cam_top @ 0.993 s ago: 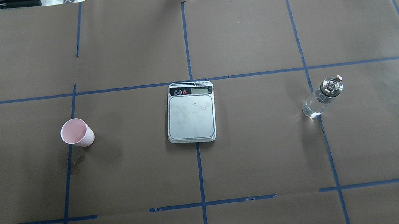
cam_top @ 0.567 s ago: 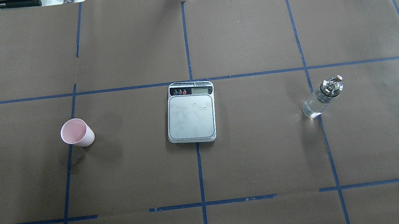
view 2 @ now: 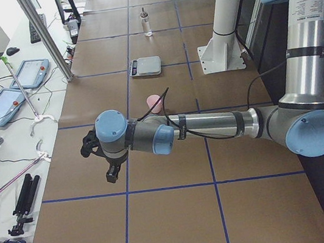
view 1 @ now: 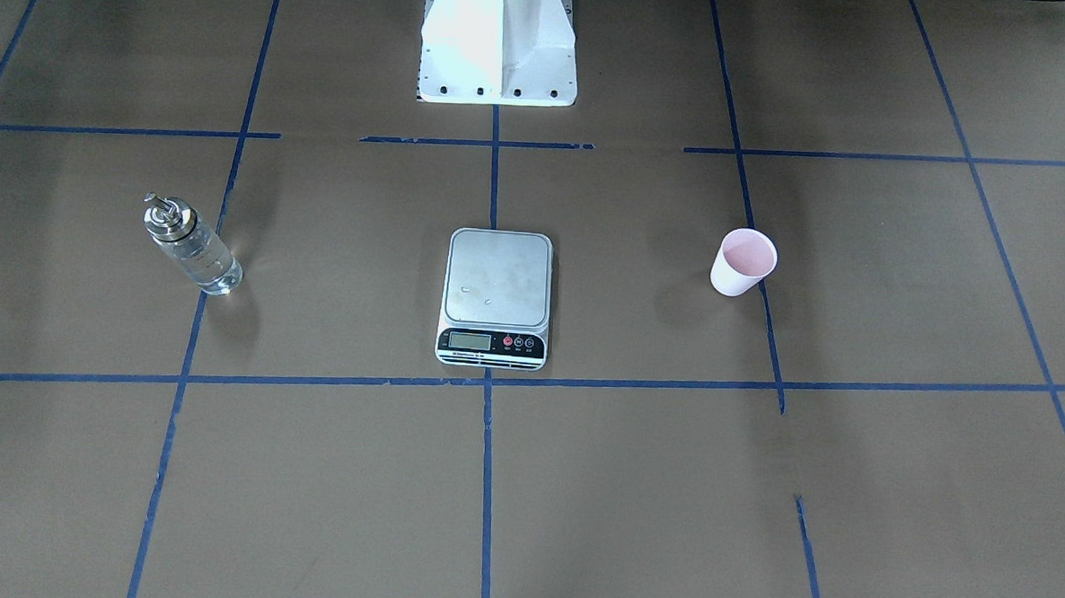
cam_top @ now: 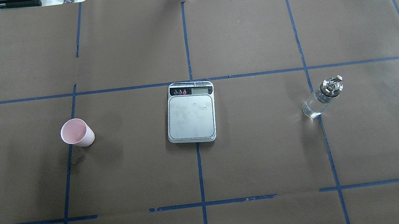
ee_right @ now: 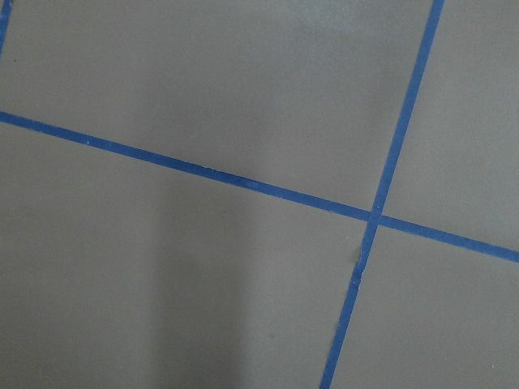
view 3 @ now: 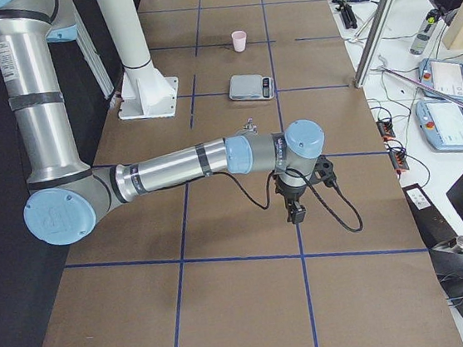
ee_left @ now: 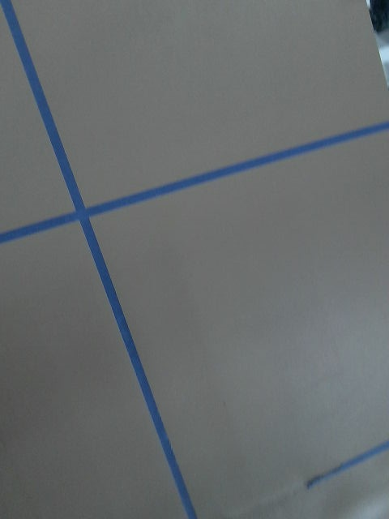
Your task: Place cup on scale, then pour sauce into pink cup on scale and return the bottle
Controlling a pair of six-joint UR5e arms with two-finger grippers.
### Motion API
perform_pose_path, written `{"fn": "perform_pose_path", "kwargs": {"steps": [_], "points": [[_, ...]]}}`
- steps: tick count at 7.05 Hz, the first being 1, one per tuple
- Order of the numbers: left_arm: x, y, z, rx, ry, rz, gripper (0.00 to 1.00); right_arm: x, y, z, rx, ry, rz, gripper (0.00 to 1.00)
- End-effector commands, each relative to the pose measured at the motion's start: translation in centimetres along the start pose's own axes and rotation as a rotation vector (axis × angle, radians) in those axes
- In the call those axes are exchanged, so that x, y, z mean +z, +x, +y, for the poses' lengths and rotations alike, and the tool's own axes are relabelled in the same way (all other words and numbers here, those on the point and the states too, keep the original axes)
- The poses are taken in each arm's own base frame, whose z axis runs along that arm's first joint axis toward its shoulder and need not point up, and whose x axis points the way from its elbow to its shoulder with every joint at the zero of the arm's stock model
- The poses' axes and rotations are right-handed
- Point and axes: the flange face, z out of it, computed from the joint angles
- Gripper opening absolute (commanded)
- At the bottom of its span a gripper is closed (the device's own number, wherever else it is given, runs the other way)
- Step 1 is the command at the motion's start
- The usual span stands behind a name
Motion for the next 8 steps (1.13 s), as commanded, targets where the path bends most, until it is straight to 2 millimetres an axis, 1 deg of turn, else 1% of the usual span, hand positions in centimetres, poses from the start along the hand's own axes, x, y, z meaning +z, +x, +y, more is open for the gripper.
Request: {"fn": "perform_pose_path", "kwargs": {"steps": [1,2,3,4,5,6,7,8], "points": [[2.1,5.1,-1.8,-0.093,0.012,0.049,1.00,-0.2,-0.2,-0.2,-0.002,0.004,0.001,1.00],[4.4,11.5,-2.8,-0.105,-0.016,0.061,1.00,0.0,-0.1,0.0,0.001,0.000,0.001,1.00],[6.7,17.8,-3.6,-0.144,-0.005,0.003,1.00,0.1,-0.2,-0.1,-0.002,-0.001,-0.001,1.00],[8.6,22.6,-3.5,-0.148,0.010,-0.034,1.00,0.1,-0.2,0.0,-0.023,0.004,0.002,1.00],[10.6,27.2,-2.7,-0.182,-0.024,0.006,1.00,0.5,0.0,0.6,-0.058,0.041,0.005,1.00],[12.9,31.7,-2.3,-0.218,-0.028,0.007,1.00,1.3,0.5,1.9,-0.077,0.069,-0.002,1.00],[14.7,34.1,-1.2,-0.223,-0.051,0.009,1.00,1.4,0.4,2.2,-0.096,0.087,-0.011,1.00],[15.7,34.7,-0.8,-0.219,-0.059,-0.001,1.00,1.9,0.7,2.5,-0.085,0.082,-0.036,1.00]]}}
